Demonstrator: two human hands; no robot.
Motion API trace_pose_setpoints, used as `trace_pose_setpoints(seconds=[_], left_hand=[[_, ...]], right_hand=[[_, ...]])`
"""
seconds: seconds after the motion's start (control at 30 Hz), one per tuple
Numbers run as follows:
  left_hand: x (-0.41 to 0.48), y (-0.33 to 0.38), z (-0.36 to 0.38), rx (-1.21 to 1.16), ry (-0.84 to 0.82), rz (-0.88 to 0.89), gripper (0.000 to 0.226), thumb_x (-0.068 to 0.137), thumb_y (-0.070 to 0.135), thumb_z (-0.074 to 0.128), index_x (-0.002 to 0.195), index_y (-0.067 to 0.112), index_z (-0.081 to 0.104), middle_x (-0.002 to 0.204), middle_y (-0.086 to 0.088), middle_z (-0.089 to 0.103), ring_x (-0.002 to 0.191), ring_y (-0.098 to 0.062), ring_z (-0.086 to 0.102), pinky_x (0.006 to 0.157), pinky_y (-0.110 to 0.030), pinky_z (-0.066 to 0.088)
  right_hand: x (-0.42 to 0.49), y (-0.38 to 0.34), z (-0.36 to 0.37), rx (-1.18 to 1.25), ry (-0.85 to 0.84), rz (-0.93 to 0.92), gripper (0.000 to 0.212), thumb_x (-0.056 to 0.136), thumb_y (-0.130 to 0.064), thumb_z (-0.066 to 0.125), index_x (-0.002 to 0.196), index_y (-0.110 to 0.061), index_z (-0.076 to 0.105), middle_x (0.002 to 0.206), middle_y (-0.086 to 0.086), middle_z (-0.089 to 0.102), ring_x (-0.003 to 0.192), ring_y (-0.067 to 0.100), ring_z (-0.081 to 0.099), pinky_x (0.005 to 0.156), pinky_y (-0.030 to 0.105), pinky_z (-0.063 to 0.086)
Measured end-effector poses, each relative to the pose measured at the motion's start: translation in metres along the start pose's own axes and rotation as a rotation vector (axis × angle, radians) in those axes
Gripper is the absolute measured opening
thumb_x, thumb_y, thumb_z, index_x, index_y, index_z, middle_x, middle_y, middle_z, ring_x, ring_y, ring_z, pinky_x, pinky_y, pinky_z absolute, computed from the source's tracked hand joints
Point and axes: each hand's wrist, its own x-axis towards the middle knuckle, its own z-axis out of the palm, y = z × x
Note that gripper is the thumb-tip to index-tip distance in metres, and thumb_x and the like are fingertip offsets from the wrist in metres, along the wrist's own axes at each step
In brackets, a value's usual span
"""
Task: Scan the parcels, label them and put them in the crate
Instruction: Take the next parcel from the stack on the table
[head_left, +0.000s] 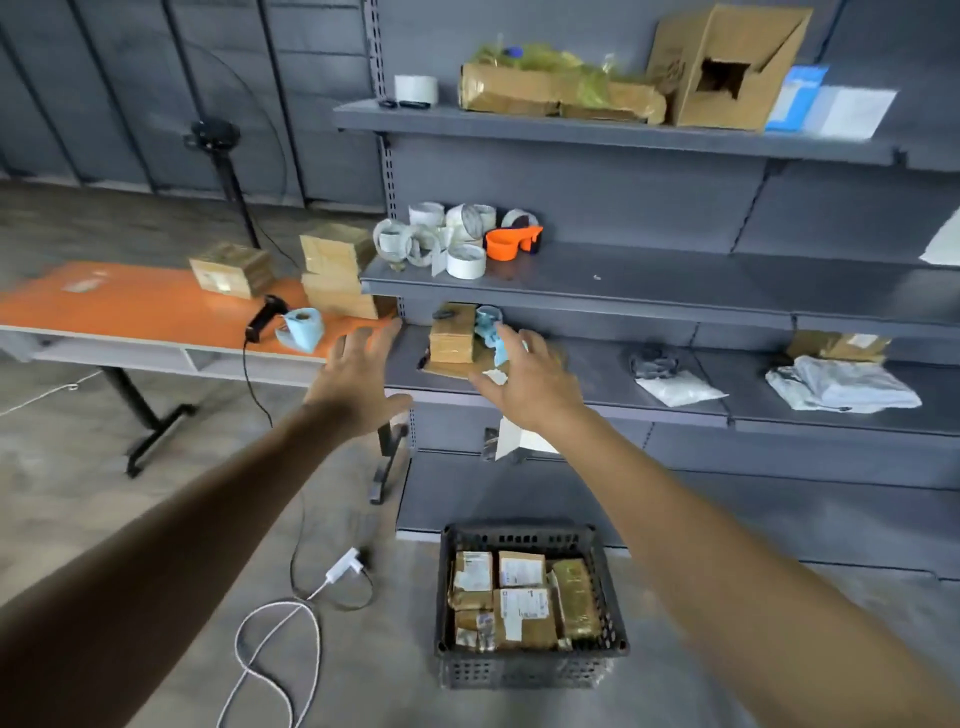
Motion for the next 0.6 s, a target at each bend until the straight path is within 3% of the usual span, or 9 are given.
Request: trace_pose_setpoints(seconds=[0.3,0.47,0.6], left_hand=[[-0.04,-0.084,-0.06,0.101,0.092,-0.153,0.091,0.08,0.04,0.072,0.152,0.028,0.017,0.149,-0.012,0.028,0.134,-0.034,0.028,0.101,-0.048,0.038],[-0.049,-0.176,-0.088,0.091,0.132,-0.226,0.092,0.08,0.038,0.073,0.153,0.025,0.018,0.149,-0.014,0.029,0.134,-0.035,0.03,0.102,-0.052,0.039],[-0.05,-0.27,-0.109,0.075,0.125,-0.269,0.093,0.081,0.041,0.071,0.154,0.026,0.015,0.15,-0.013,0.027,0.135,-0.033,0.026,0.102,-0.053,0.039]], right_hand=[[0.01,-0.111,0.016,0.028,-0.021,-0.216,0.083,0.087,-0.066,0.052,0.153,-0.033,0.015,0.159,0.005,0.019,0.146,0.026,0.021,0.108,0.046,0.036],[0.035,-0.205,0.061,-0.023,-0.003,-0.35,0.08,0.087,-0.067,0.051,0.151,-0.032,0.019,0.152,0.006,0.03,0.137,0.029,0.035,0.103,0.046,0.041],[0.061,-0.293,0.111,-0.009,-0.025,-0.373,0.08,0.087,-0.068,0.051,0.152,-0.033,0.019,0.154,0.002,0.028,0.139,0.027,0.032,0.103,0.046,0.04]])
